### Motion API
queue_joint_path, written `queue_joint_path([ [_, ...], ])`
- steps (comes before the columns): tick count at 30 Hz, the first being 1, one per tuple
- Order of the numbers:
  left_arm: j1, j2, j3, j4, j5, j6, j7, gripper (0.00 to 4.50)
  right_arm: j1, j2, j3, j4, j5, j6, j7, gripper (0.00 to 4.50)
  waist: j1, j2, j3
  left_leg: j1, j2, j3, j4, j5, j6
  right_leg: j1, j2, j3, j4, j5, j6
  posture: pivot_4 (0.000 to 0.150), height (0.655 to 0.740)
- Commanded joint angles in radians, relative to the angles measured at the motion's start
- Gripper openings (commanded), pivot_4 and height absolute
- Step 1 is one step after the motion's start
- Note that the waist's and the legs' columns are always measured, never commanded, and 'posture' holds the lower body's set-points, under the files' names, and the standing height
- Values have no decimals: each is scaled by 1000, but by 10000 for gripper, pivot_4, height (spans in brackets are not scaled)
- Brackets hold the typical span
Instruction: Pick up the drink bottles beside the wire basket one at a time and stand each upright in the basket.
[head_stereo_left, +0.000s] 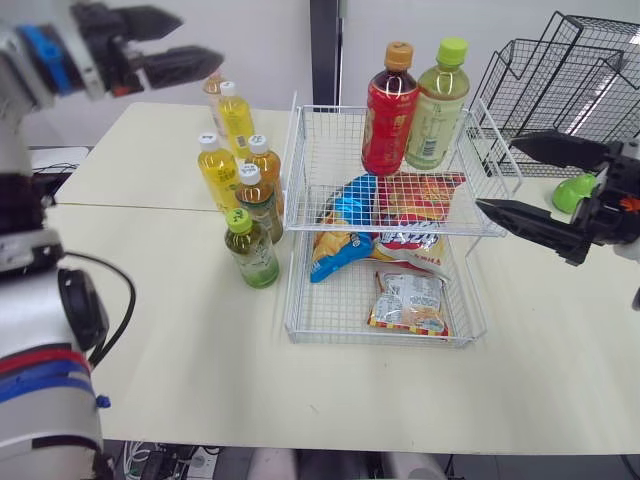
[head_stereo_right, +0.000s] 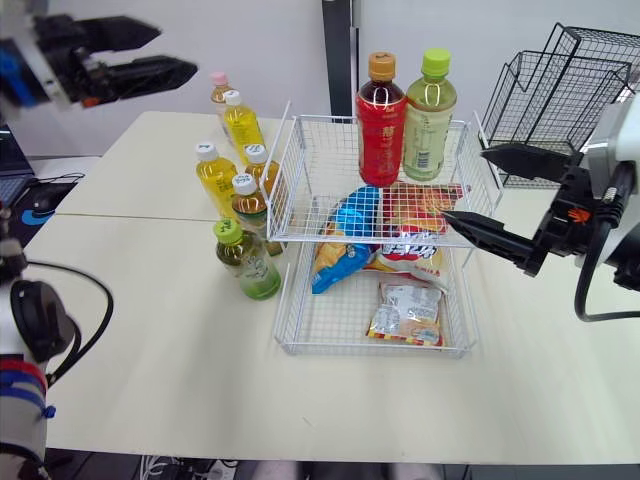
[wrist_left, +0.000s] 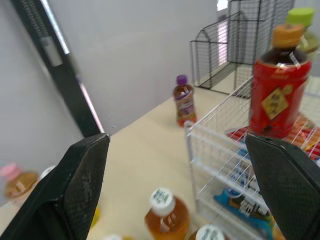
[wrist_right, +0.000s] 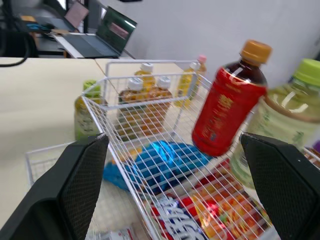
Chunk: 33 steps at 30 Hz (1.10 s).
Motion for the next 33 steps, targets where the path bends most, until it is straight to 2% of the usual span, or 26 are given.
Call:
queue_joint_path([
  [1, 123, 59, 95, -134, -59, 32, 30, 44830, -75, 16, 61, 20, -16, -22, 23, 45000, 4, 0, 0, 0, 0, -1, 0, 0, 0, 1, 0, -1, 0, 0, 0, 1500, 7400],
  [4, 310, 87, 191, -171, -86, 50, 60, 44830, -135, 40, 127, 34, -46, -21, 25, 45000, 10, 0, 0, 0, 0, -3, 0, 0, 0, 2, -1, -3, 0, 0, 0, 1500, 7400],
  [8, 495, 62, 281, -210, -115, 44, 124, 44830, -170, 69, 174, 37, -87, -17, 14, 45000, 16, 0, 0, 0, 0, -8, 1, 0, 0, 2, -1, -4, 0, 0, 0, 1500, 7400],
  [13, 576, -24, 293, -266, -138, 12, 243, 44830, -163, 103, 185, -14, -84, 22, -59, 45000, 26, 0, 0, 0, 0, -10, 1, 0, 0, 3, -3, -6, 0, 0, 0, 1500, 7400],
  [21, 445, -125, 182, -179, -110, -60, 399, 44830, -103, 129, 140, -134, 16, 82, -188, 45000, 25, -1, 0, -1, -1, -11, 1, 0, 1, 4, -2, -8, 0, 0, 0, 1500, 7400],
  [27, 232, -207, 80, 92, -31, -170, 526, 44830, -131, 139, 159, -117, 29, 86, -216, 45000, 23, -1, -1, 0, -2, -9, 1, 1, 1, 4, -1, -8, 0, 0, 0, 1500, 7400],
  [33, 20, -250, -14, 400, 39, -265, 533, 44830, -154, 145, 173, -113, 35, 89, -230, 45000, 19, -1, 0, -2, -2, -8, 0, 1, 1, 2, -1, -8, -1, 0, 0, 1500, 7400],
])
